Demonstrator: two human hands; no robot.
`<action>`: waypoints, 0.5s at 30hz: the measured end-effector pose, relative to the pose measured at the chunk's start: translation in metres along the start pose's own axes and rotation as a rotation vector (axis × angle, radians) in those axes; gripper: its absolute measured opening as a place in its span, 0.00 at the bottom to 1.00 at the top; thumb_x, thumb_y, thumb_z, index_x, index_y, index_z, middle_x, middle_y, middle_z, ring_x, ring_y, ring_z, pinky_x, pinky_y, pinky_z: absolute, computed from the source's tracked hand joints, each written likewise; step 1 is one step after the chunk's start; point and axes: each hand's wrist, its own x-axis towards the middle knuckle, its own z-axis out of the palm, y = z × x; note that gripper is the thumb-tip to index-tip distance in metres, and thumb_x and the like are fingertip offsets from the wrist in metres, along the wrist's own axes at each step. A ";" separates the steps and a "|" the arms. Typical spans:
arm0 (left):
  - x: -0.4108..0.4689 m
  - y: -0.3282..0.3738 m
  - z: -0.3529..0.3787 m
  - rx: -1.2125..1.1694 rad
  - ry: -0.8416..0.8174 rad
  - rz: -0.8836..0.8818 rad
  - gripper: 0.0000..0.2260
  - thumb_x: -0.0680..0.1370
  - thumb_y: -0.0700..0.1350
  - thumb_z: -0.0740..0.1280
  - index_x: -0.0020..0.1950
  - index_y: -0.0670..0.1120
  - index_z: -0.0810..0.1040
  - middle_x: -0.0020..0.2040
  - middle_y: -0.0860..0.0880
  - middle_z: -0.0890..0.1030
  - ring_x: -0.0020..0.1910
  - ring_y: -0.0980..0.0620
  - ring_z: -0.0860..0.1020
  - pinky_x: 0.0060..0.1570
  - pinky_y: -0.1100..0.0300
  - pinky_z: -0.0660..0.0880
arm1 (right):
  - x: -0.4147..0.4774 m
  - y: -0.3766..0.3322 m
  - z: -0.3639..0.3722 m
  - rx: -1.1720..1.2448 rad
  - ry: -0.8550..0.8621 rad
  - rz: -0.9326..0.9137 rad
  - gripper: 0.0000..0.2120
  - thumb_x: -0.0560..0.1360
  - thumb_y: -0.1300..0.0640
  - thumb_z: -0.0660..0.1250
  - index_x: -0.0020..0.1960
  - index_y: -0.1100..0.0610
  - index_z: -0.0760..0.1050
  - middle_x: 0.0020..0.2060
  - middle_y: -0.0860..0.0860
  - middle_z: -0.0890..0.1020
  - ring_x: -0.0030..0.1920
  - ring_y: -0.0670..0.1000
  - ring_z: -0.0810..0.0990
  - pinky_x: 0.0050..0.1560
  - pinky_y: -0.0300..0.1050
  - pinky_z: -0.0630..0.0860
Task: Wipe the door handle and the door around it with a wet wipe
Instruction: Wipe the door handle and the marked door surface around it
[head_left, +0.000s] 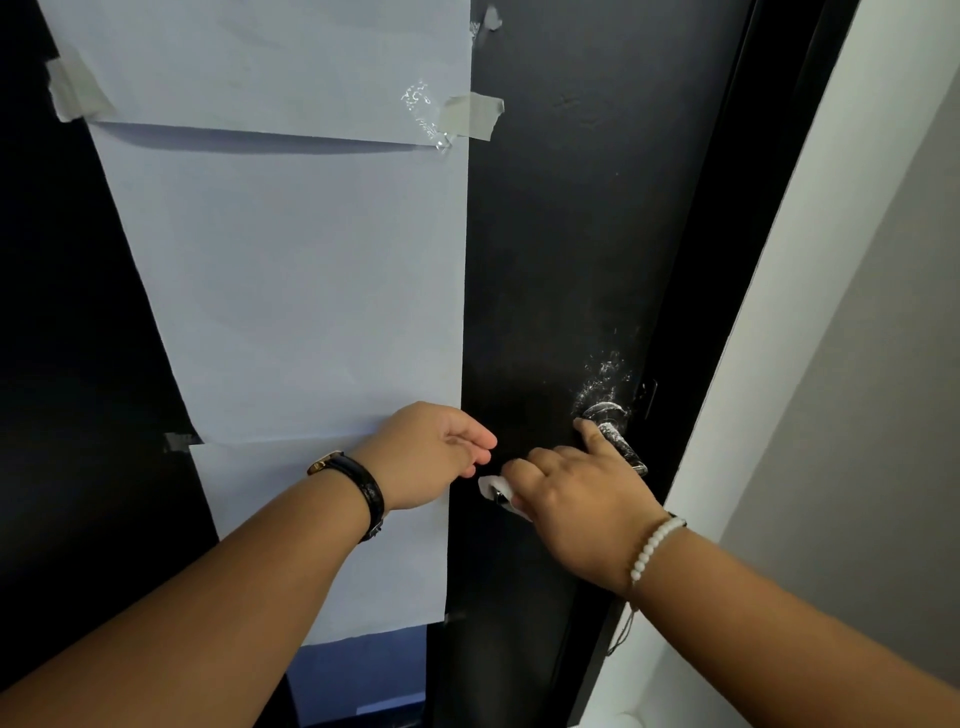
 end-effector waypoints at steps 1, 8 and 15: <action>0.001 0.001 0.002 -0.003 0.000 0.008 0.13 0.78 0.37 0.61 0.58 0.47 0.80 0.51 0.50 0.83 0.46 0.58 0.80 0.46 0.67 0.74 | -0.004 -0.001 0.005 0.002 0.036 0.009 0.12 0.73 0.51 0.54 0.52 0.51 0.74 0.35 0.46 0.80 0.36 0.51 0.81 0.64 0.64 0.67; 0.007 0.004 0.023 0.062 0.054 0.073 0.09 0.77 0.46 0.64 0.53 0.51 0.82 0.48 0.52 0.83 0.49 0.54 0.80 0.55 0.55 0.78 | -0.030 0.014 0.031 -0.003 0.378 0.075 0.18 0.73 0.59 0.60 0.63 0.52 0.72 0.49 0.48 0.84 0.53 0.50 0.81 0.68 0.65 0.56; 0.020 0.020 0.056 0.066 0.350 0.119 0.13 0.80 0.49 0.57 0.53 0.47 0.79 0.49 0.47 0.83 0.50 0.47 0.80 0.54 0.47 0.77 | -0.031 0.017 0.029 -0.022 0.366 0.124 0.16 0.71 0.58 0.63 0.59 0.54 0.75 0.48 0.49 0.85 0.51 0.51 0.82 0.68 0.65 0.55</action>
